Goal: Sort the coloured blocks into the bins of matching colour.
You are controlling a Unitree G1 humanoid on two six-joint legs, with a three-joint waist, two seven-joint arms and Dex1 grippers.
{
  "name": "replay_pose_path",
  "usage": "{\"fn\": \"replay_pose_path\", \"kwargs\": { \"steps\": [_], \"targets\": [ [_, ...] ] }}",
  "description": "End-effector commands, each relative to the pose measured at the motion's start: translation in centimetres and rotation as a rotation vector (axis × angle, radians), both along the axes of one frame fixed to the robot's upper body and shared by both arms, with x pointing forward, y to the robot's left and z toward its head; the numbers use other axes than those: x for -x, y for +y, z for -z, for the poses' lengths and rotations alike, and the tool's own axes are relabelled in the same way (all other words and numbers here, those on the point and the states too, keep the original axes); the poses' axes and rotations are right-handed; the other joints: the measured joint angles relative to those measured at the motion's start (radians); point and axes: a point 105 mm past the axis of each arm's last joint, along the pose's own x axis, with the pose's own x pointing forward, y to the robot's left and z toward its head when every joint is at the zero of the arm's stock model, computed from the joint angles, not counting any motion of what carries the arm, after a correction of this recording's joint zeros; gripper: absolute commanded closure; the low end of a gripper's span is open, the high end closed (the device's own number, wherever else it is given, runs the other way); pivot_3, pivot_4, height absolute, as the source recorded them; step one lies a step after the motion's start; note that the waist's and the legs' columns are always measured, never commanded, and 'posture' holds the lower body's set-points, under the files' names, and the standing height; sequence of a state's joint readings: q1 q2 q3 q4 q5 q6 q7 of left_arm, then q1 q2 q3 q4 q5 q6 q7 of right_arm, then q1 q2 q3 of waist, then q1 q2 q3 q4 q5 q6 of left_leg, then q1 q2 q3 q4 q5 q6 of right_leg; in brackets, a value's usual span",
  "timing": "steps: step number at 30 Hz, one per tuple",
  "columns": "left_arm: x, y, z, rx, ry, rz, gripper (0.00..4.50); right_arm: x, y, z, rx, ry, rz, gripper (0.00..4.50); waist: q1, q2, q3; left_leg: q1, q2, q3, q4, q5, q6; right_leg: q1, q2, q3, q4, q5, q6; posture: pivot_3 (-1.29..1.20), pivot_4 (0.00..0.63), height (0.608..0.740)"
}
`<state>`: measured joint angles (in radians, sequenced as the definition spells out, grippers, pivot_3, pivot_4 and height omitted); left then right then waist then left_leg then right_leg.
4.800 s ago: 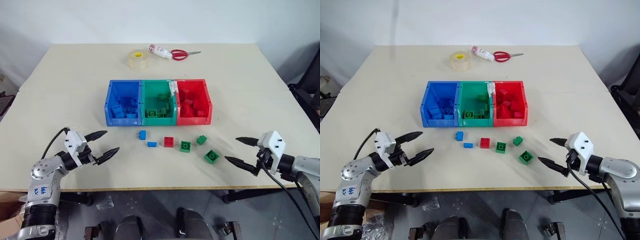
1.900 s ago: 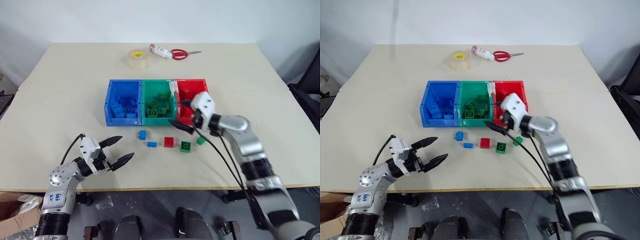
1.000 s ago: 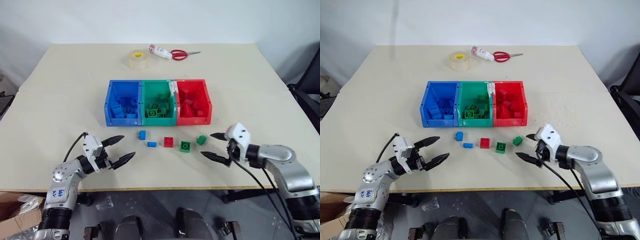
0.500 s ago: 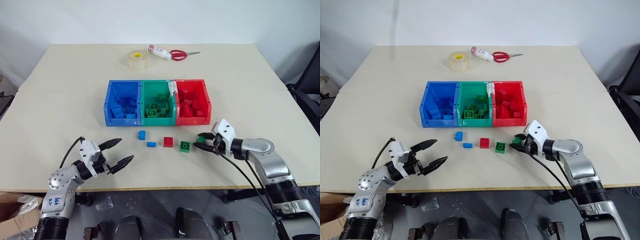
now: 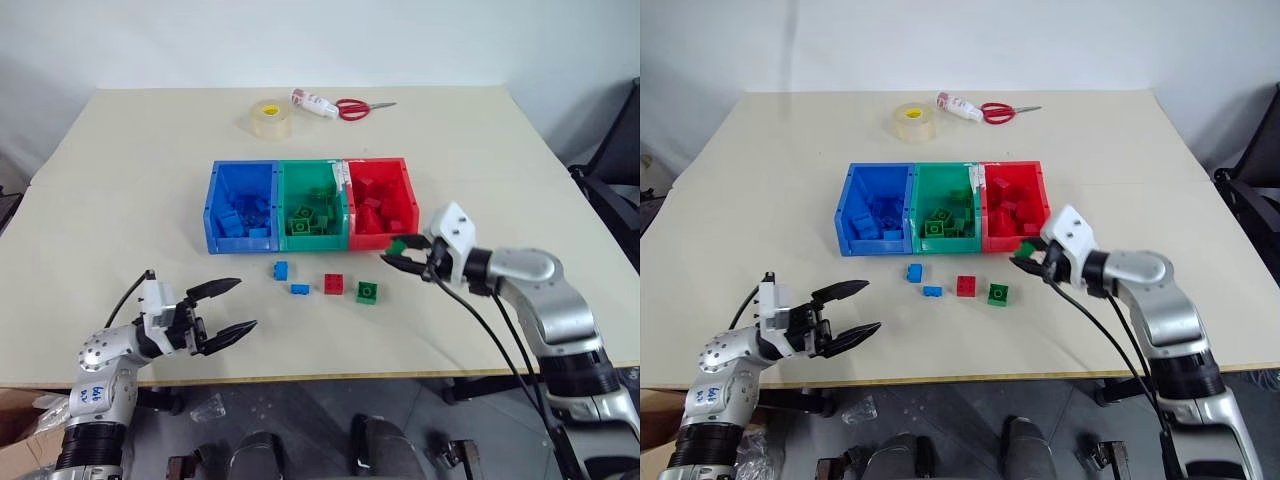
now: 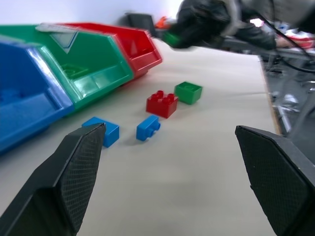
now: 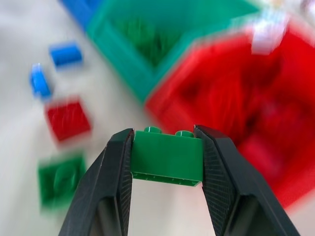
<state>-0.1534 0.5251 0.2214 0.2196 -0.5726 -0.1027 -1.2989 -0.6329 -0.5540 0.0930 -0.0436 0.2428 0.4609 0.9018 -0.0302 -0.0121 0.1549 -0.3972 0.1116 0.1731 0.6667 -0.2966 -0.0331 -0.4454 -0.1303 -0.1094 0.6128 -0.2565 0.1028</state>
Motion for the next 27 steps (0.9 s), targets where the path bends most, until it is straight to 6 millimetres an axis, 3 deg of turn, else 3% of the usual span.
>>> {"fn": "replay_pose_path", "kwargs": {
  "steps": [1, 6, 9, 13, 15, 16, 21, 27],
  "targets": [
    [0.1, 0.4, -0.9, 0.007, -0.062, 0.038, 0.0, -0.9, 2.9, -1.0, -0.016, -0.037, -0.064, 2.97, 0.001, 0.0, 0.0, 0.0, 0.0, 0.0, 0.0, 0.0, 0.0, 0.0, 0.0, 0.0, 0.0, 0.0, 0.0, 0.0, 0.15, 0.74],
    [-0.3, 0.0, -1.0, 0.009, -0.084, 0.078, 0.0, -4.1, 7.1, -2.3, -0.051, -0.114, -0.07, 2.97, -0.001, 0.0, 0.0, 0.0, 0.0, 0.001, 0.0, 0.0, 0.0, 0.0, 0.0, 0.0, 0.0, 0.0, 0.0, 0.0, 0.15, 0.74],
    [-0.5, -0.2, -1.2, 0.006, -0.095, 0.084, 0.0, -6.2, 8.1, -2.8, -0.063, -0.137, 0.005, 2.03, -0.001, 0.0, 0.0, -0.001, 0.0, 0.001, 0.0, 0.0, 0.0, 0.0, 0.0, -0.001, 0.0, 0.0, 0.0, 0.0, 0.15, 0.74],
    [-0.6, -0.5, -1.4, 0.001, -0.104, 0.095, 0.0, -6.6, 8.7, -3.1, -0.068, -0.178, -0.004, 0.79, -0.001, 0.0, 0.0, -0.002, 0.0, 0.001, 0.0, 0.0, 0.0, 0.0, 0.0, -0.001, -0.001, 0.0, 0.0, 0.0, 0.15, 0.74],
    [-0.6, -0.5, -1.5, -0.005, -0.103, 0.096, 0.0, -6.4, 8.4, -3.3, -0.074, -0.189, -0.011, 0.11, -0.003, 0.0, 0.0, -0.002, 0.0, 0.001, 0.0, 0.0, 0.0, -0.001, 0.0, -0.001, -0.001, 0.0, 0.0, 0.0, 0.15, 0.74],
    [-0.6, -0.5, -1.4, -0.008, -0.101, 0.099, 0.0, -6.2, 8.1, -3.3, -0.077, -0.194, -0.015, 0.05, -0.004, 0.0, 0.0, -0.002, 0.0, 0.001, 0.0, 0.0, 0.0, -0.001, 0.0, -0.001, -0.001, 0.0, 0.0, 0.0, 0.15, 0.74],
    [-0.5, -0.9, -1.2, -0.014, -0.081, 0.13, 0.0, -4.0, 6.0, -2.7, -0.084, -0.213, -0.056, 0.05, -0.001, 0.0, 0.0, -0.002, 0.0, 0.0, 0.0, 0.0, 0.0, -0.001, 0.0, -0.001, 0.0, 0.0, 0.001, 0.0, 0.15, 0.74],
    [-0.7, -1.5, -0.5, -0.018, -0.058, 0.148, 0.0, 0.7, 1.0, 0.8, 0.001, -0.135, -0.085, 0.05, 0.003, 0.0, 0.0, -0.003, 0.0, 0.0, 0.0, 0.0, 0.0, -0.001, 0.0, -0.002, -0.001, 0.0, 0.001, 0.0, 0.15, 0.74]
  ]
}}
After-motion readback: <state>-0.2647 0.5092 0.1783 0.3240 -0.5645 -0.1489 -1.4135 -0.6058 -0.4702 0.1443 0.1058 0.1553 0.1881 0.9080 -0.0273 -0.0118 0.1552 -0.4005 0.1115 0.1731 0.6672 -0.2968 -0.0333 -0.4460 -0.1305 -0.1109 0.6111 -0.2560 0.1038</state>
